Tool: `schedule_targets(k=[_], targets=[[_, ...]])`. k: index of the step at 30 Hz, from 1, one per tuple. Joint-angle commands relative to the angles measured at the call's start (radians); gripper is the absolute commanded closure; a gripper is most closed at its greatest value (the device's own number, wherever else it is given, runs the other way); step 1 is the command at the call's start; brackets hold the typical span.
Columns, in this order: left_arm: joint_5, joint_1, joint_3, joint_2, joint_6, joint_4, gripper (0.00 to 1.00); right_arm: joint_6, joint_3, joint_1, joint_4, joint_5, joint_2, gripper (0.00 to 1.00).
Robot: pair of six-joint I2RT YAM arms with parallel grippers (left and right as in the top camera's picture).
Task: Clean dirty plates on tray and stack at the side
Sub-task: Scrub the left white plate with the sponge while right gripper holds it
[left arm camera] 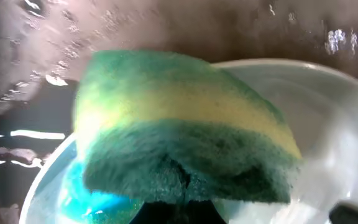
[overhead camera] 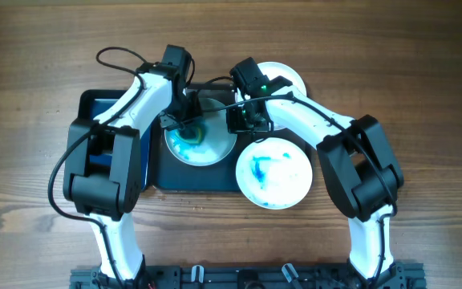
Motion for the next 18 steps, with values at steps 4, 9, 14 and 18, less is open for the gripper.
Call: schedule_targets(k=[4, 9, 14, 18], targets=[[0.414, -0.008, -0.035, 0.061, 0.499, -0.129, 0.96, 0.014, -0.015, -0.006, -0.002, 0.039, -0.005, 0.96], [-0.028, 0.027, -0.035, 0.061, 0.117, 0.020, 0.96, 0.014, -0.015, -0.006, -0.002, 0.039, -0.005, 0.95], [-0.539, 0.013, -0.035, 0.061, -0.189, 0.058, 0.96, 0.015, -0.016, -0.006, -0.003, 0.047, -0.003, 0.96], [-0.405, -0.021, -0.035, 0.061, -0.138, -0.003, 0.96, 0.015, -0.016, -0.006, -0.002, 0.047, -0.003, 0.96]])
